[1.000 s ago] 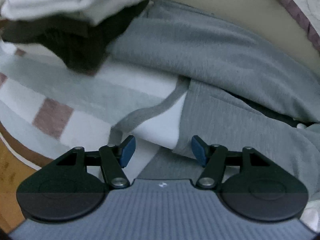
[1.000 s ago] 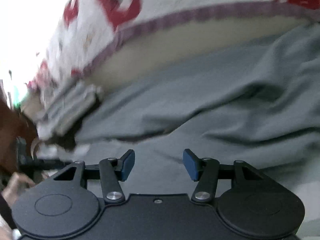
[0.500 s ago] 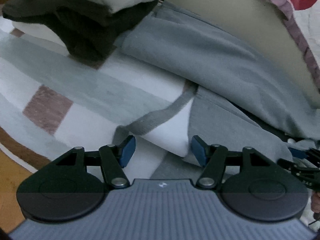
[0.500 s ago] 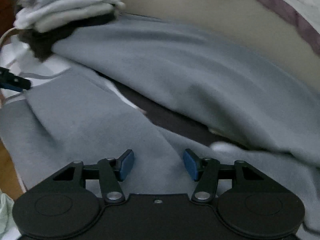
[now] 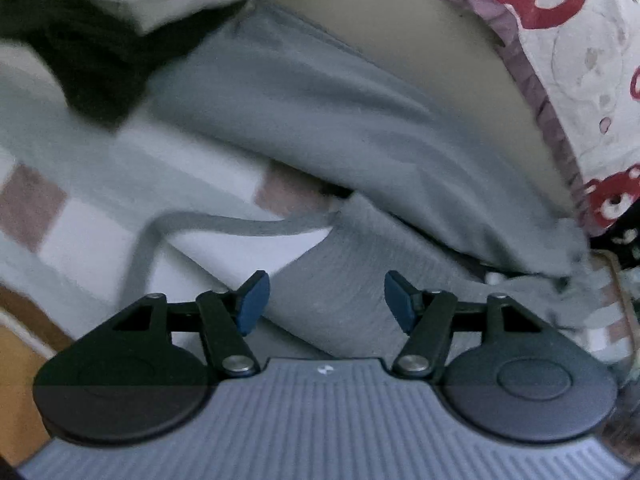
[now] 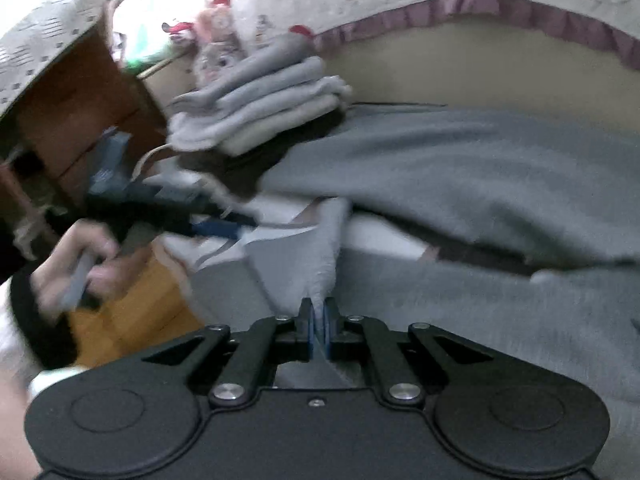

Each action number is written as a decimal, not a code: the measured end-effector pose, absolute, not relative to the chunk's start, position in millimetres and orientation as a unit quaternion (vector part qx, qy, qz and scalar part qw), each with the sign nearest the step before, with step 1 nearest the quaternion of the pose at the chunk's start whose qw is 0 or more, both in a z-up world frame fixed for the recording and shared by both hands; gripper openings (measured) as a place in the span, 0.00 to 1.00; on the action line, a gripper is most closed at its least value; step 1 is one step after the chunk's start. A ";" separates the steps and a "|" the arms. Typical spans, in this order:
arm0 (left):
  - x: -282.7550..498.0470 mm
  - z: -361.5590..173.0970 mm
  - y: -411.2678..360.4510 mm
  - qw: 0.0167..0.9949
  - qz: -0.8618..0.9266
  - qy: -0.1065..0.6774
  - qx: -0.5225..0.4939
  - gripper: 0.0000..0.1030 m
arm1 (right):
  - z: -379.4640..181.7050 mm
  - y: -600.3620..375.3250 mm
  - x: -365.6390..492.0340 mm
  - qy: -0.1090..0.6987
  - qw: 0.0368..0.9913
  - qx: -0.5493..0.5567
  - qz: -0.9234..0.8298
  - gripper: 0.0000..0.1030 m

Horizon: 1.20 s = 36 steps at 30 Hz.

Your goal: Fold clothes

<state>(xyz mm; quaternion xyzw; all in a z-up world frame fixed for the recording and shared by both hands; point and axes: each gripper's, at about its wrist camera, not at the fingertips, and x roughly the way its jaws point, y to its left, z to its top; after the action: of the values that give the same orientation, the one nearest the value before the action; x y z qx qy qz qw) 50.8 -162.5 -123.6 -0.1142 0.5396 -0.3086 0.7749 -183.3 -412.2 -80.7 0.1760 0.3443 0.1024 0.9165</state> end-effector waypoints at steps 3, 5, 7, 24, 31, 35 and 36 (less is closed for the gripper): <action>38.2 -117.5 -178.9 0.741 -0.322 0.580 -0.104 0.63 | -78.9 -406.7 -208.4 0.317 0.926 0.192 0.071 0.07; 29.6 -115.9 -190.0 0.725 -0.336 0.592 -0.108 0.63 | -83.4 -401.0 -209.7 0.321 0.922 0.207 0.067 0.07; 25.2 -119.1 -200.1 0.712 -0.339 0.605 -0.110 0.65 | -89.5 -390.3 -206.8 0.333 0.918 0.203 0.073 0.07; -4.6 -132.0 -236.3 0.698 -0.309 0.632 -0.134 0.71 | -92.7 -371.4 -258.4 0.296 0.921 0.226 0.118 0.07; -22.3 -143.8 -265.7 0.692 -0.300 0.655 -0.049 0.76 | -102.7 -374.6 -278.4 0.259 0.918 0.273 0.129 0.08; -22.5 -152.9 -254.7 0.687 -0.279 0.667 -0.080 0.71 | -98.2 -376.9 -281.6 0.243 0.916 0.283 0.149 0.08; -23.6 -151.5 -253.8 0.693 -0.286 0.658 -0.071 0.49 | -97.4 -377.4 -282.8 0.237 0.916 0.284 0.157 0.04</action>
<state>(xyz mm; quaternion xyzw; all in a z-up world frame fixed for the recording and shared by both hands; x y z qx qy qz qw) -23.6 -253.8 -151.5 -0.0713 0.6582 -0.2863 0.6926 -282.8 -377.4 -97.4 0.2840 0.2375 0.1573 0.9155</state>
